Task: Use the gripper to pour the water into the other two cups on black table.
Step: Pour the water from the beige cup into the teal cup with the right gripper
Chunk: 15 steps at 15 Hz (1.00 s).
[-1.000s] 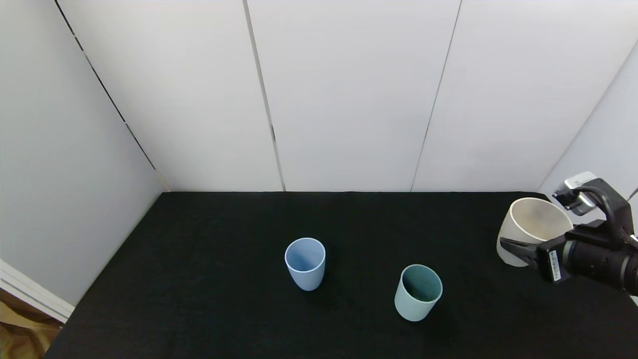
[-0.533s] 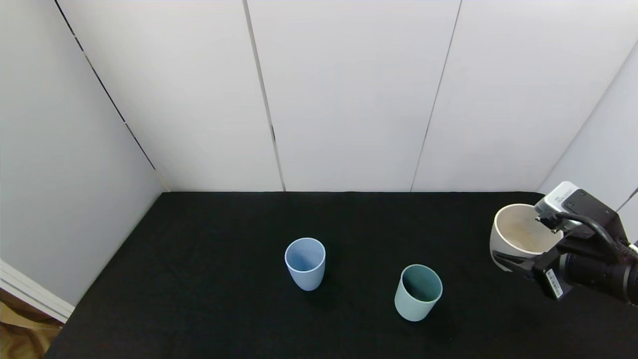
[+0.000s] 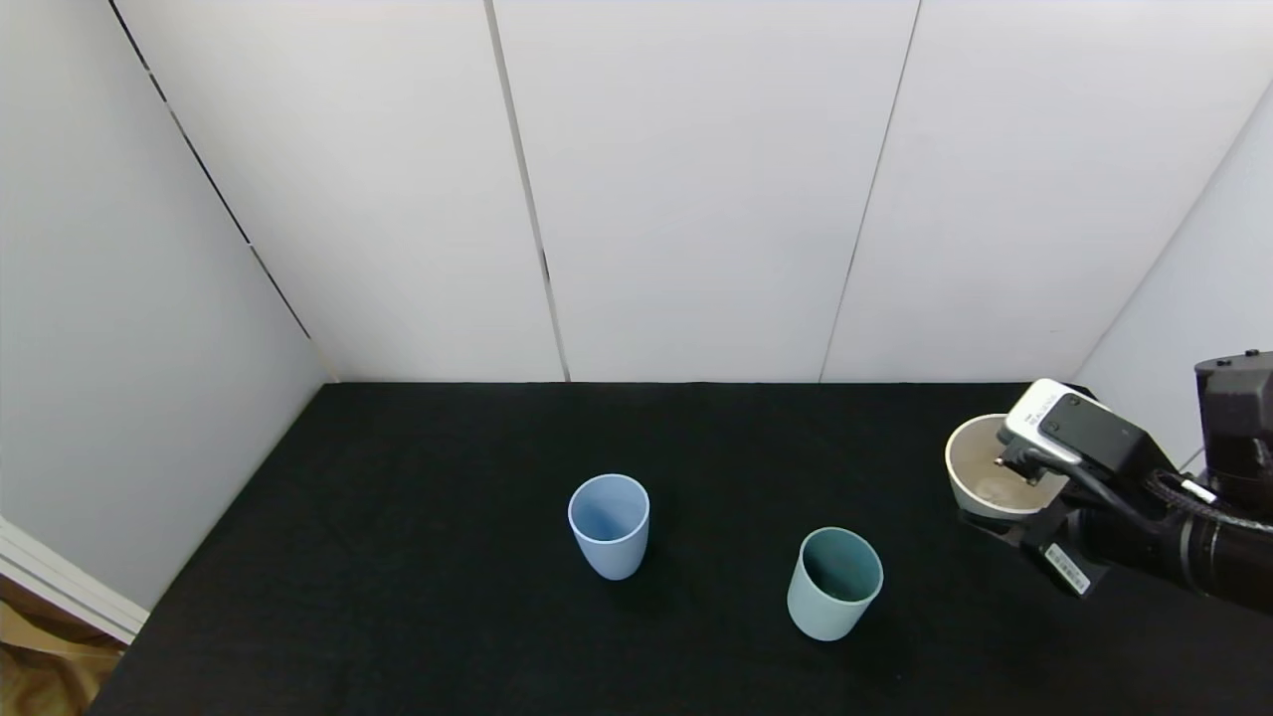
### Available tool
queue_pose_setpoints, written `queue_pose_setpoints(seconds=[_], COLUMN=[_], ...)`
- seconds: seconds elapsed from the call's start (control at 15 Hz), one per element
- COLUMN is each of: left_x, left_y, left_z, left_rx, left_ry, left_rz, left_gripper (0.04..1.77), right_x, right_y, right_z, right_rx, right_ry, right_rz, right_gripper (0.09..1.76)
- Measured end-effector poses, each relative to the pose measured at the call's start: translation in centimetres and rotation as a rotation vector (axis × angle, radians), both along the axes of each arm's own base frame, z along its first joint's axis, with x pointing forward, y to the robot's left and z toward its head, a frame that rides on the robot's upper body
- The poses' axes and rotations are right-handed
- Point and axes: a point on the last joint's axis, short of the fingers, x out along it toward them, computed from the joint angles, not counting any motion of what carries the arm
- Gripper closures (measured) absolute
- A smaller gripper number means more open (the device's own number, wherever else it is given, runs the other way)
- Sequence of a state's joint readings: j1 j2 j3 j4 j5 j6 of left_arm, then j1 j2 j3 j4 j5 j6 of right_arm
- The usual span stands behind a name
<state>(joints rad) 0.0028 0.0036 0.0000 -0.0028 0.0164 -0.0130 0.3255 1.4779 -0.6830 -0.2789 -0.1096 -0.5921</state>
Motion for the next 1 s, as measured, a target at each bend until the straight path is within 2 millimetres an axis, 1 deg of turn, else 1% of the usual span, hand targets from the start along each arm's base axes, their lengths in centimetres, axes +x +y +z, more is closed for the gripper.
queue_pose_setpoints(seconds=[0.27,0.53,0.87,1.0], left_x=[0.0,0.0,0.0,0.0], left_y=[0.0,0.0,0.0,0.0], left_z=[0.0,0.0,0.0,0.0], left_rx=[0.0,0.0,0.0,0.0], left_ry=[0.0,0.0,0.0,0.0], left_rz=[0.0,0.0,0.0,0.0], left_gripper=[0.09,0.09,0.09,0.09], right_x=[0.7,1.0,0.8,0.8], right_y=[1.9,2.9,4.2,4.7], right_z=[-0.7,-1.0,-0.5,-0.3], right_rx=[-0.11,-0.214,-0.286,-0.346], right_ry=[0.004,0.02,0.066,0.054], right_rz=[0.031,0.058,0.115,0.107], right_gripper=[0.6,0.6,0.6,0.6])
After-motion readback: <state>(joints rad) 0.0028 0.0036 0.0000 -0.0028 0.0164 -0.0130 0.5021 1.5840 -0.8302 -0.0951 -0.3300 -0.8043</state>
